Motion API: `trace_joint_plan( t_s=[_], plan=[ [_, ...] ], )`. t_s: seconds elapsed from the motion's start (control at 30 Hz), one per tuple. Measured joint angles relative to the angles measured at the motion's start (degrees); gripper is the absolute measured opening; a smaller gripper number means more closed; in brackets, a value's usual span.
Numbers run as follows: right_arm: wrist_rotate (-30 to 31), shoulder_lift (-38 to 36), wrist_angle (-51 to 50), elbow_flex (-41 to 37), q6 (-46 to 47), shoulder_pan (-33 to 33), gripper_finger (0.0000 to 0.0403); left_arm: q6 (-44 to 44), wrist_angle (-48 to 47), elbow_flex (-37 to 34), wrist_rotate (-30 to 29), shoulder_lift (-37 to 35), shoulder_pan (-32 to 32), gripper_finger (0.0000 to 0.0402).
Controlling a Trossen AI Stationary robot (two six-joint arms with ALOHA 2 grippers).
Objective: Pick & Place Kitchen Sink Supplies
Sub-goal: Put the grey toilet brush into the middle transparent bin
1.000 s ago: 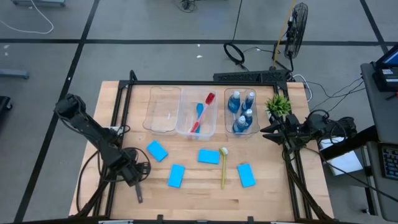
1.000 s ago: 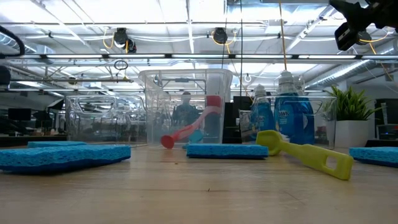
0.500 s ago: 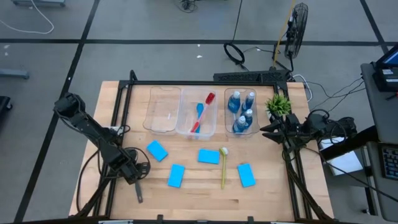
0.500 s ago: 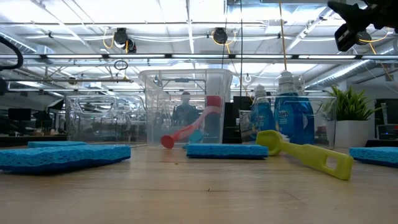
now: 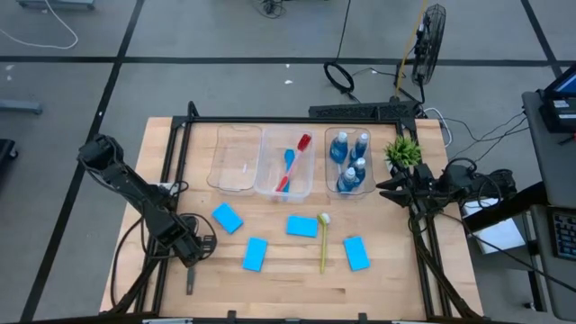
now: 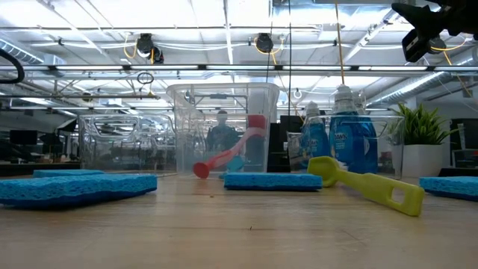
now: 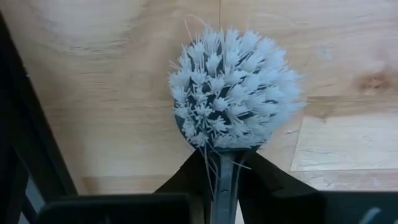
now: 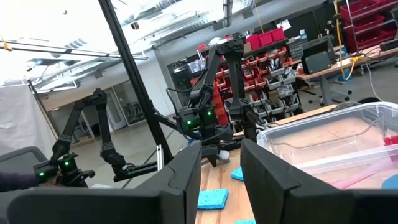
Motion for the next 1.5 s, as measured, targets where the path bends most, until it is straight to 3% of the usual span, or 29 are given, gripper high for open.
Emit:
trace_joint_plan(
  t_s=[0.5,0.63,0.97,1.23,1.5],
  plan=[
    [0.0,0.0,0.0,0.0,0.0,0.0,0.0100,1.9,-0.7,2.4,-1.8,0.2,0.0,0.0048],
    [0.0,0.0,0.0,0.0,0.0,0.0,0.0100,3.1,-0.6,3.3,-4.7,-0.1,0.1,0.0048],
    [-0.3,0.0,0.0,0.0,0.0,0.0,0.0100,6.7,-0.1,4.0,-8.4,-7.6,0.0,0.0048],
    [-0.3,0.0,0.0,0.0,0.0,0.0,0.0100,17.6,3.4,4.0,-22.1,-16.0,0.0,0.0048],
    [-0.3,0.0,0.0,0.0,0.0,0.0,0.0100,36.3,11.5,4.1,-37.9,-20.2,0.0,0.0048]
  ],
)
